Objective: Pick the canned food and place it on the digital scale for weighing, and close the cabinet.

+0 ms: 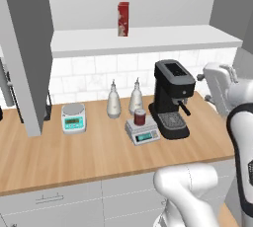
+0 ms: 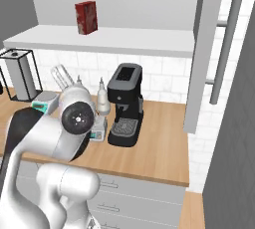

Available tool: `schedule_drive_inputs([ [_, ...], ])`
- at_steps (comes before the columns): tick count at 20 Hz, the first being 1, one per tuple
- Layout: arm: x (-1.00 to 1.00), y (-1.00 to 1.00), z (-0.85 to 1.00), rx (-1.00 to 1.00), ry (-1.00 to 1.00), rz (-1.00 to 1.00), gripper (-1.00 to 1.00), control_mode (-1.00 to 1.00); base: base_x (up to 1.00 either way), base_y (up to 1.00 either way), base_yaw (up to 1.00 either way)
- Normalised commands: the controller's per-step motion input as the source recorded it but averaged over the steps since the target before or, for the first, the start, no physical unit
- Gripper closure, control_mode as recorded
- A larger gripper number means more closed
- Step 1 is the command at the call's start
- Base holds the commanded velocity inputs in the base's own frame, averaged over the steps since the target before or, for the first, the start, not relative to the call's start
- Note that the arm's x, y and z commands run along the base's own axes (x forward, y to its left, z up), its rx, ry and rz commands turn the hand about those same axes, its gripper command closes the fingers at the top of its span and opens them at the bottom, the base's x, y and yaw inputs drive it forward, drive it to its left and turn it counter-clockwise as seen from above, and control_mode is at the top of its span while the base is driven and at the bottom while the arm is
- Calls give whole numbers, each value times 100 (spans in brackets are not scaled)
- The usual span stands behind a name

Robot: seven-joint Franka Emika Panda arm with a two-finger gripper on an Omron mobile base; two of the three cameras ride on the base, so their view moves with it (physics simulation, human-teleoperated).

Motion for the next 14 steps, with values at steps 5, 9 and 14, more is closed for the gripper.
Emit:
schedule_drive_inputs([
  [5, 0, 0, -91, 72, -15, 12, -100, -100, 0, 0, 0],
  [9, 3, -8, -60, 64, -2, 7, -100, -100, 0, 0, 0],
  [14, 0, -8, -24, 51, -4, 2, -100, -100, 0, 0, 0],
])
